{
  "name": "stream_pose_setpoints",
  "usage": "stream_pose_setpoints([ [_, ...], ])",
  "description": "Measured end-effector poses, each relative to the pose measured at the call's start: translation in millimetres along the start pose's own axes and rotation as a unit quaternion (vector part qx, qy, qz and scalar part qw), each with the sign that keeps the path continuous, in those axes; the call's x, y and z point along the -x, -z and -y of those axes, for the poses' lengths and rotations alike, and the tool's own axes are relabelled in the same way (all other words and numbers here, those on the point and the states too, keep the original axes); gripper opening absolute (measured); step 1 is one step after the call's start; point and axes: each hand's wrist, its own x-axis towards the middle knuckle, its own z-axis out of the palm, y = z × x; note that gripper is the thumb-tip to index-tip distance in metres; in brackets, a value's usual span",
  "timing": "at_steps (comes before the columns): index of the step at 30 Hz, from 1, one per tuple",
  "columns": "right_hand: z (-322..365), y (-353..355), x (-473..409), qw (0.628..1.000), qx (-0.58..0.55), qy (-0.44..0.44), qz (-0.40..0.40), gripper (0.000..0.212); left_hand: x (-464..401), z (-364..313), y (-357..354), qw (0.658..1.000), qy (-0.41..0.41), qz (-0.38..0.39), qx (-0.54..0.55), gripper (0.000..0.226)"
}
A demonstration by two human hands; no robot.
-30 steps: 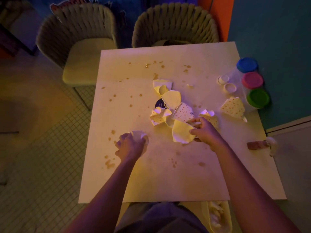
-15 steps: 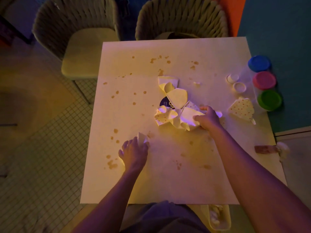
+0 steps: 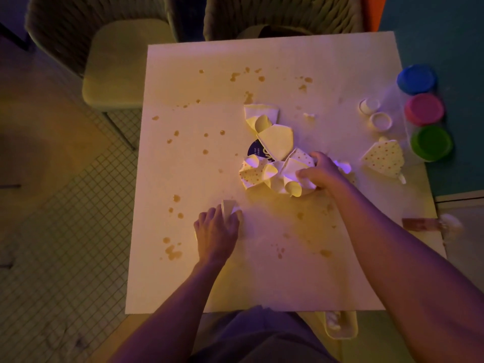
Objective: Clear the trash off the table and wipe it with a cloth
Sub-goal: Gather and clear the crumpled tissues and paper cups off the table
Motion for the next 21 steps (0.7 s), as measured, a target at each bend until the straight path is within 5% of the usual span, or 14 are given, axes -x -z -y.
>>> stream_pose_setpoints([
  [5, -8, -5, -4, 0.998, -0.047, -0.038, 0.011, 0.041, -6, 2, 1, 0.998, -0.043, -0.010, -0.034, 0.030],
  [13, -22, -5, 4, 0.988, -0.139, -0.065, 0.017, 0.035, -8, -3, 6, 0.994, -0.100, 0.014, -0.045, 0.060],
  [21, -47, -5, 45, 0.956, -0.272, -0.107, 0.033, 0.034, -18, -38, 10, 0.993, -0.098, 0.042, 0.046, 0.041],
])
